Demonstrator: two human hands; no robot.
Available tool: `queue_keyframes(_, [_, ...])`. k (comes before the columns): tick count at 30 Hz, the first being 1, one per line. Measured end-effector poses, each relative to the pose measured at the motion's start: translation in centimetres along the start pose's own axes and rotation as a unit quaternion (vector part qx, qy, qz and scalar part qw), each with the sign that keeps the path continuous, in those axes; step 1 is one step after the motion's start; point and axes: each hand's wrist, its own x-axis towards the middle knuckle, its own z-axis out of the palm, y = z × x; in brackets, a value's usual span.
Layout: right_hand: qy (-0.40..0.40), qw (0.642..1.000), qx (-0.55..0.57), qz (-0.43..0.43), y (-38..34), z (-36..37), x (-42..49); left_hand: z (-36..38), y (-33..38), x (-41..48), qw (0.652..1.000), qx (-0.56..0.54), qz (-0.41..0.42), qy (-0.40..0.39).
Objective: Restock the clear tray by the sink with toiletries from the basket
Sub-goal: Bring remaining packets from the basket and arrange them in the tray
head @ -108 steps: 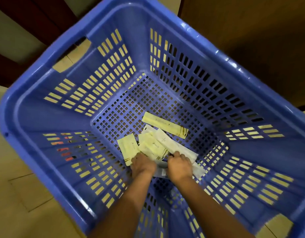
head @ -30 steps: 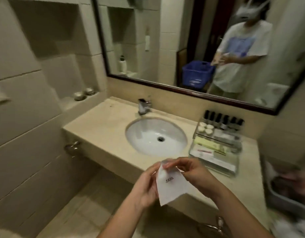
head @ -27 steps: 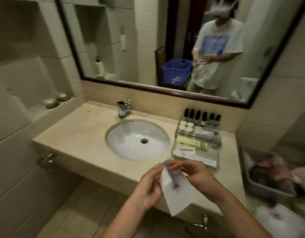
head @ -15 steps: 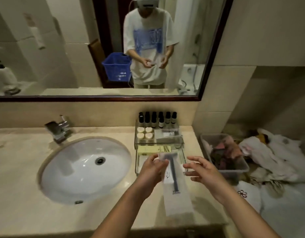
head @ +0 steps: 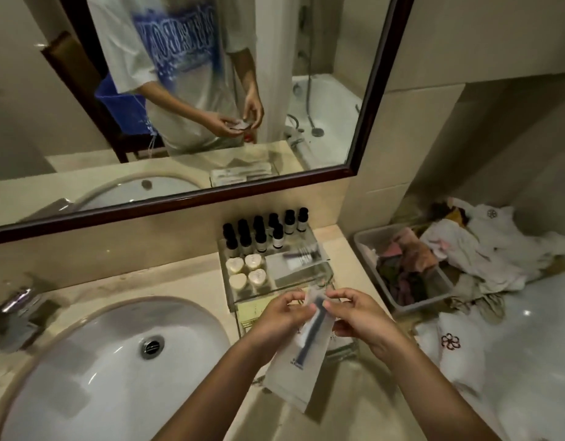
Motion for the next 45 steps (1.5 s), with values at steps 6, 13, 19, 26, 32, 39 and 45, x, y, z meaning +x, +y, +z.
queue_keyframes(6, [-0.02,0.996,0.072,0.054,3.0,-1.3,4.9,-0.5,-2.3,3.5,0.995,0.027,-0.088,-0.022])
queue_keyframes(13, [0.036,0.969,0.233,0.079,2.6,-5.1,12.5,-3.0,-1.8,6.5,0.987,0.026,-0.156,0.005])
queue_keyframes(19, [0.054,0.98,0.18,0.061,0.9,-5.5,17.9,-3.5,1.3,11.5,0.961,0.075,-0.036,0.263])
queue_keyframes(26, [0.037,0.996,0.069,0.047,0.8,-4.7,20.6,-3.1,2.3,15.7,0.877,0.3,0.034,0.375])
queue_keyframes(32, [0.062,0.997,0.038,0.019,0.9,-4.1,21.3,-2.7,1.4,16.9,0.825,0.41,0.031,0.388])
queue_keyframes(39, [0.079,0.996,0.035,0.015,1.1,-4.2,21.4,-2.8,1.1,16.6,0.78,0.527,-0.021,0.336])
queue_keyframes(45, [0.08,0.962,-0.223,-0.139,0.9,-4.3,21.2,-2.7,1.6,16.4,0.757,0.616,0.017,0.218])
